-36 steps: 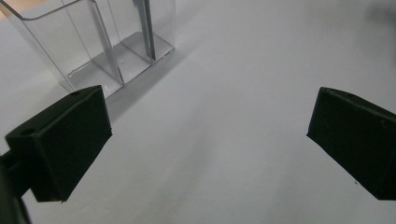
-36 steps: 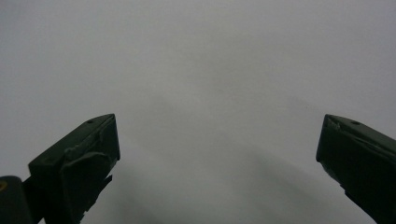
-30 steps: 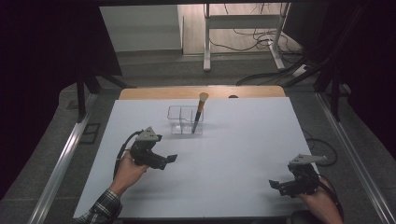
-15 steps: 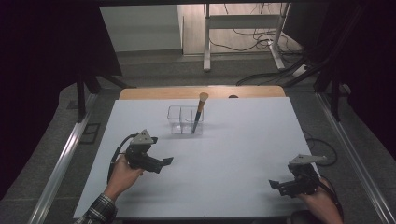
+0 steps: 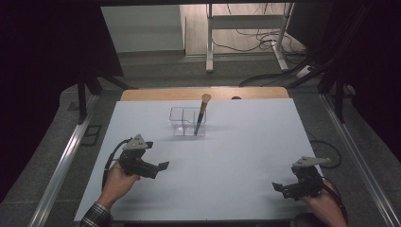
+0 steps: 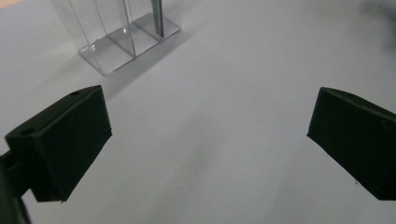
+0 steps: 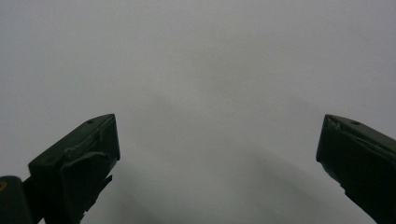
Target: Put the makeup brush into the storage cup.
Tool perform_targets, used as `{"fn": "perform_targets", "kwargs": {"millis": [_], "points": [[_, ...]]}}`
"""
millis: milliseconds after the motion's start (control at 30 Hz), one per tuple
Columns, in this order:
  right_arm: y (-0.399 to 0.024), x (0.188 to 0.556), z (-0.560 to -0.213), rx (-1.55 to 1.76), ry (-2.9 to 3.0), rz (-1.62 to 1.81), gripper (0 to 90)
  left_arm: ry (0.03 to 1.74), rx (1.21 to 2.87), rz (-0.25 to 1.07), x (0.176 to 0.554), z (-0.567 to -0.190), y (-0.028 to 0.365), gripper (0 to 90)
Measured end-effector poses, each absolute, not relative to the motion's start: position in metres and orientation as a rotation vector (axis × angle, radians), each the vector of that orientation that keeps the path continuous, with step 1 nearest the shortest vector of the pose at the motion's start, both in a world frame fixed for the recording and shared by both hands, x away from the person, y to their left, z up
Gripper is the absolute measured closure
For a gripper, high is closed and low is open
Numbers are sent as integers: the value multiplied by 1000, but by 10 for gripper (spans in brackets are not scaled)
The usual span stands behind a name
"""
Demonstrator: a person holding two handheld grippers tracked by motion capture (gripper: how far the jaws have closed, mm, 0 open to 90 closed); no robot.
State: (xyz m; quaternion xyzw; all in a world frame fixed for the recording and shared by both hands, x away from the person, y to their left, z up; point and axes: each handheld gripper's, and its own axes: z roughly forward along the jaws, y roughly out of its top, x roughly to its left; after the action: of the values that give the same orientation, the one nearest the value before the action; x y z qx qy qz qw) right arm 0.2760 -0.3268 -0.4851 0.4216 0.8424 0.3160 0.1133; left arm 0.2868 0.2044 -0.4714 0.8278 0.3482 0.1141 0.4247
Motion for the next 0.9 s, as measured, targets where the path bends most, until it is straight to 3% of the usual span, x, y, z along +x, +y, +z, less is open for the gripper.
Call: {"fn": "perform_targets", "kwargs": {"millis": [900], "points": [[-326, 276, -485, 1233, 2473, 921, 0, 960, 2063, 311, 261, -471, 229, 0]]}}
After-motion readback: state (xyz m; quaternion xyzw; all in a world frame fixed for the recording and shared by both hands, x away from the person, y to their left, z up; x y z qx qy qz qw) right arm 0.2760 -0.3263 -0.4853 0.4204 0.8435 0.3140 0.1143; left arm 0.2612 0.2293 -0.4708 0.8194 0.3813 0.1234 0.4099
